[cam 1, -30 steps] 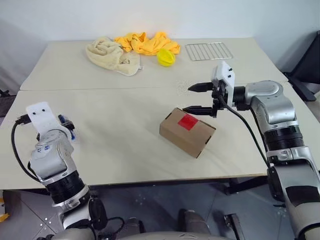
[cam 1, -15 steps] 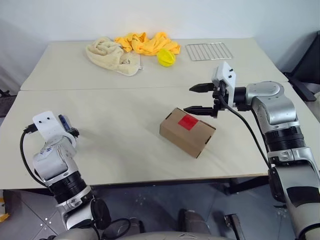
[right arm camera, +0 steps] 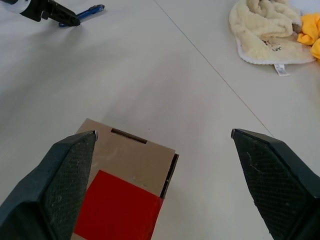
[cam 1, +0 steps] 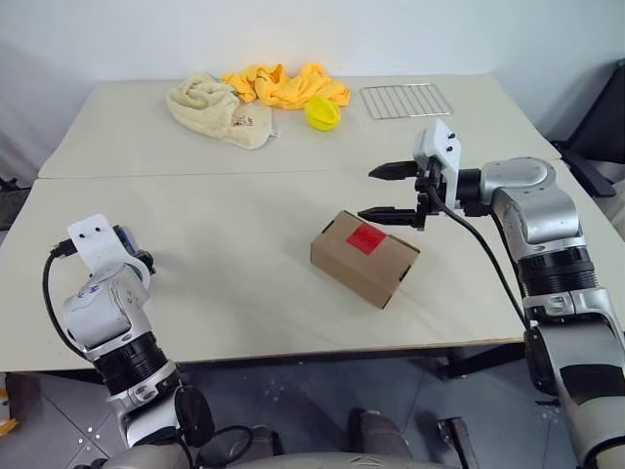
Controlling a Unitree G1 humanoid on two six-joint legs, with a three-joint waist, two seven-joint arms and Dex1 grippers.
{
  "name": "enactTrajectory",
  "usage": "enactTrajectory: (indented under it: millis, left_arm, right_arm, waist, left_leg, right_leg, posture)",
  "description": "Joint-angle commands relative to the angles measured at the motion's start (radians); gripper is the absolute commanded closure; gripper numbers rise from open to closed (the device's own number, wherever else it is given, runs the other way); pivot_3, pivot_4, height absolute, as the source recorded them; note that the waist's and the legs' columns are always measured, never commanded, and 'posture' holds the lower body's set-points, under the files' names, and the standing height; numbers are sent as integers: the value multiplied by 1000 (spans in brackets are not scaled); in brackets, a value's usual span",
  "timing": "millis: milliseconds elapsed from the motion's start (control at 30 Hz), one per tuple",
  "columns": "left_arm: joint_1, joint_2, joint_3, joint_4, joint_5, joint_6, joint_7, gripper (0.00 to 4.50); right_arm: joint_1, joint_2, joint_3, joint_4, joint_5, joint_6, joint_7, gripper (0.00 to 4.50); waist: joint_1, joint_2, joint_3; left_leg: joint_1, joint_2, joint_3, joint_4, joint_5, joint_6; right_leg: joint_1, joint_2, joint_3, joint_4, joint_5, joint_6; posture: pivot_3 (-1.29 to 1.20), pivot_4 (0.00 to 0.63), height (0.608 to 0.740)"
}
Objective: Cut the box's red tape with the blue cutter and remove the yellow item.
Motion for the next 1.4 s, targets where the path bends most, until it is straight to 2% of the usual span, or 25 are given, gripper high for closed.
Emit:
enactTrajectory:
  millis: [33,300,433,500,600,667,1000,1133,1267,1400]
  left_arm:
    - [14,-13,-4,-2,-1,49,3,1357]
    - [9,-16,-1,4,6,59,10,1357]
    - [11,-17,4,10,9,52,16,2152]
    - [12,-16,2,11,9,52,16,2152]
    - [7,-18,13,14,9,45,24,2726]
    - [10,-13,5,15,9,46,20,3310]
    - [18,5,-3,17,13,50,15,3310]
    - [22,21,-6,17,13,58,8,4088]
    - [26,49,-18,24,15,62,-6,4115]
    - [38,134,-60,35,-4,68,-75,4115]
  right_arm:
    - [-15,-15,-19,-20,1,-1,2,0]
    - [-22,-12,-21,-13,-5,-3,2,0]
    - [-18,-11,-23,-20,-5,3,-1,0]
    - [-15,-12,-24,-23,-6,4,-2,0]
    - [-17,-12,-25,-20,-8,4,-5,0]
    - [-17,-12,-25,-22,-7,5,-4,0]
    - [-19,-14,-26,-20,-10,4,-8,0]
    - [-19,-16,-27,-19,-10,4,-8,0]
    - [-20,-17,-30,-17,-11,1,-12,0]
    - [-13,-26,-41,-38,-4,11,-19,0]
  waist:
    - [1,0,0]
    - [1,0,0]
    - [0,0,0]
    - [0,0,0]
    - [0,0,0]
    - [-1,0,0]
    - [-1,0,0]
    - [-3,0,0]
    - [-4,0,0]
    - [-7,0,0]
  left_leg:
    - [0,0,0,0,0,0]
    - [0,0,0,0,0,0]
    - [0,0,0,0,0,0]
    - [0,0,0,0,0,0]
    - [0,0,0,0,0,0]
    - [1,0,1,0,0,0]
    - [1,0,1,0,0,0]
    - [2,0,1,0,0,0]
    - [2,0,1,0,0,0]
    - [2,0,2,-1,0,0]
  right_leg:
    - [0,0,0,0,0,0]
    - [0,0,0,0,0,0]
    - [0,0,0,0,0,0]
    - [0,0,0,0,0,0]
    - [0,0,0,0,0,0]
    - [0,0,1,0,0,0]
    - [0,0,1,1,0,0]
    - [0,0,2,1,0,0]
    - [0,0,2,1,0,0]
    - [0,0,2,2,0,0]
  posture:
    - [0,150,740]
    - [0,150,740]
    - [0,150,740]
    - [0,150,740]
    - [0,150,740]
    - [0,150,740]
    - [0,150,740]
    - [0,150,740]
    - [0,150,740]
    - [0,150,740]
